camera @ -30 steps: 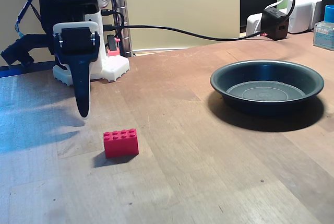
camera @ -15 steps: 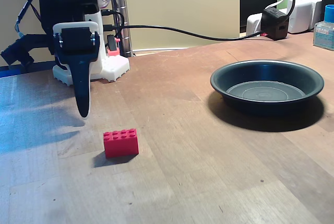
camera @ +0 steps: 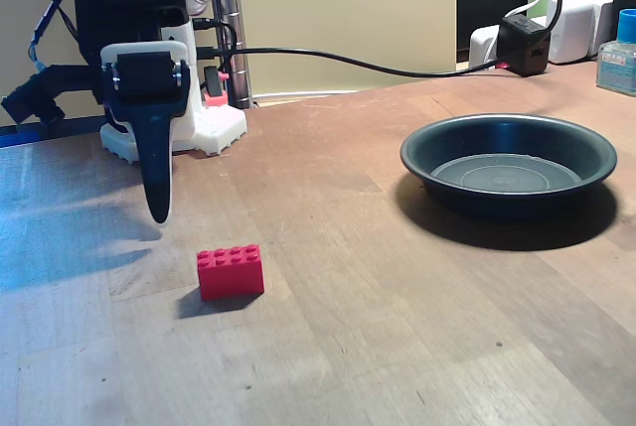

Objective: Grasp a lego block and put it in the bin.

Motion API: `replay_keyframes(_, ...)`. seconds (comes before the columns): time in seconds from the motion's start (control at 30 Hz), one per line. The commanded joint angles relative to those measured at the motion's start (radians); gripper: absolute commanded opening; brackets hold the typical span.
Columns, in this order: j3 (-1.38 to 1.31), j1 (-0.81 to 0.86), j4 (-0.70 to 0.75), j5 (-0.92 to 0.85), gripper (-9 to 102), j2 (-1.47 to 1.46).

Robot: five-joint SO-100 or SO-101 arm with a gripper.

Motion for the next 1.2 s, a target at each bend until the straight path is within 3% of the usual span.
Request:
replay_keyframes(0.0, 0.051, -0.003, -0.002, -0.006, -1, 0.008)
replay_keyframes(0.37, 0.044, 0.000, -0.014, -0.006, 0, 0.009)
replay_keyframes(0.6, -0.107, 0.005, 0.011, -0.008, 0, -0.009)
replay_keyframes(0.9, -0.279, -0.005, 0.167, -0.006, 0, -0.043)
replay_keyframes(1.17, -0.657, -0.006, 0.342, -0.006, 0, -0.425)
